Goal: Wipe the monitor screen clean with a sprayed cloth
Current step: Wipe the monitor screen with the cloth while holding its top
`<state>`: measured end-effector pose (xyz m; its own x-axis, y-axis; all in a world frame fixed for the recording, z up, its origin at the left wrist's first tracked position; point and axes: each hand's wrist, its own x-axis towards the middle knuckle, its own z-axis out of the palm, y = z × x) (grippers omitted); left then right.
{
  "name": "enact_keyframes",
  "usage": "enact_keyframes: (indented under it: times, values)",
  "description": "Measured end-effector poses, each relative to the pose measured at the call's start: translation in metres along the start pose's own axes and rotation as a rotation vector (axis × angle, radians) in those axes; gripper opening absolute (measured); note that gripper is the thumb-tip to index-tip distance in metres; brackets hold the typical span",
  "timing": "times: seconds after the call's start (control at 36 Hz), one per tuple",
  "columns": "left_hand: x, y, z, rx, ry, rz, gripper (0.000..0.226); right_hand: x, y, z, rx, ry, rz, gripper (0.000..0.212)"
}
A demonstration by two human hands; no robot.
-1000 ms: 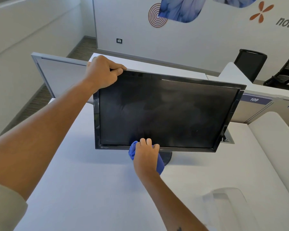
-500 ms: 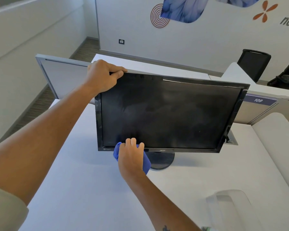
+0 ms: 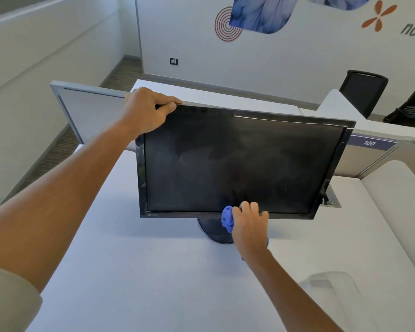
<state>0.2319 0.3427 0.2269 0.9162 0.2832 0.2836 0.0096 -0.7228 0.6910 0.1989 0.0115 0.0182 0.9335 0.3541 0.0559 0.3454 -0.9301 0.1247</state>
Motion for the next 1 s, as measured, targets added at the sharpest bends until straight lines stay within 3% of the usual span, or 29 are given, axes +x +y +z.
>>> enact_keyframes:
  times: [0.14,0.33,0.5,0.64,0.81,1.0]
  values:
    - [0.002,-0.002,0.002,0.0,-0.001,0.019,0.026,0.0,0.065,0.006,-0.052,-0.013,0.114,0.031]
    - [0.008,-0.009,0.007,0.016,0.026,0.047,0.026,0.0,0.141,0.011,-0.146,-0.08,0.231,0.055]
    - [0.01,-0.011,0.006,0.026,0.019,0.051,0.025,-0.007,0.184,0.01,-0.173,-0.064,0.351,0.049]
    - [0.011,-0.014,0.007,0.025,0.019,0.032,0.024,-0.009,0.192,0.01,-0.15,-0.073,0.347,0.05]
    - [0.012,-0.018,0.007,0.026,0.022,0.052,0.024,-0.006,0.195,0.014,-0.019,-0.069,0.392,0.044]
    - [0.017,-0.016,0.01,0.017,0.032,0.067,0.023,0.009,0.205,0.018,0.215,-0.083,0.524,0.022]
